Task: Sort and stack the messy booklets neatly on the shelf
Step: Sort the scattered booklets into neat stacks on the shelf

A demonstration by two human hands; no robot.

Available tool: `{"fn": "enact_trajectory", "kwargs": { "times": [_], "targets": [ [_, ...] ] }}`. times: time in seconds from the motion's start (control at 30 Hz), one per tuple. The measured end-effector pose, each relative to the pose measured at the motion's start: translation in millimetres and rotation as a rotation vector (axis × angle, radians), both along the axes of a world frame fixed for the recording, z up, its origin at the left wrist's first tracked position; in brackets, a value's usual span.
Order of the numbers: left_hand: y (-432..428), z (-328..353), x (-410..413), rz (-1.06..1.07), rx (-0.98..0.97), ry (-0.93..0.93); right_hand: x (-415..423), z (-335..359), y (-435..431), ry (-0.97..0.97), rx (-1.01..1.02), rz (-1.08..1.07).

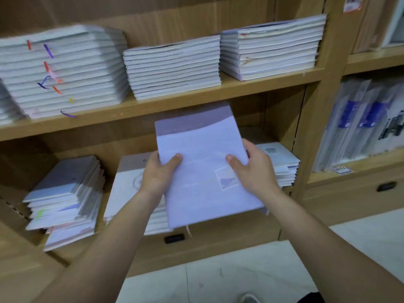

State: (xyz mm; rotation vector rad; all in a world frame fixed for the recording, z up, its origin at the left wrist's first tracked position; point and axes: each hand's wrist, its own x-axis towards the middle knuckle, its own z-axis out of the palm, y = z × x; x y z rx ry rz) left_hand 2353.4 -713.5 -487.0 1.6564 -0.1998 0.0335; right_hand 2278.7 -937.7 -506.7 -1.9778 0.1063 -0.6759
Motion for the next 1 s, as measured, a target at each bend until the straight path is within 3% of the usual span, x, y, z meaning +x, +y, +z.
{"fn": "enact_trajectory", "kwargs": {
  "times": [0.2,0.33,0.4,0.47,0.57,0.67,0.8,0.9,1.0],
  "targets": [
    [-56,-53,-12,-0.237,0.167,0.267,21,-19,-71,0.126,0.091,-0.260],
    [-92,-61,-2,-0.097,0.043,0.243,22,-25,-96,0.305,0.219,-0.223],
    [-111,-58,3,-0.043,0.016,0.223,15,-22,-93,0.331,0.071,-0.185],
    [-132,-58,4,-0.006,0.015,0.201,8,-23,-89,0.370,-0.226,-0.274],
    [-159,-55,7,-0.023,0.189,0.130,4,-30,-85,0.425,-0.578,-0.337],
    [-160,-47,11,-0.118,0.390,0.097,6,-43,-87,0.506,-0.679,-0.259],
    [-118,-48,9,-0.062,0.413,-0.051,16,-56,-89,0.565,-0.669,-0.157],
    [-79,-61,-3,-0.059,0.372,-0.015,27,-58,-80,0.601,-0.658,-0.158],
    [-41,-75,-18,-0.043,0.457,0.024,32,-50,-60,0.666,-0.656,-0.179]
  ]
}}
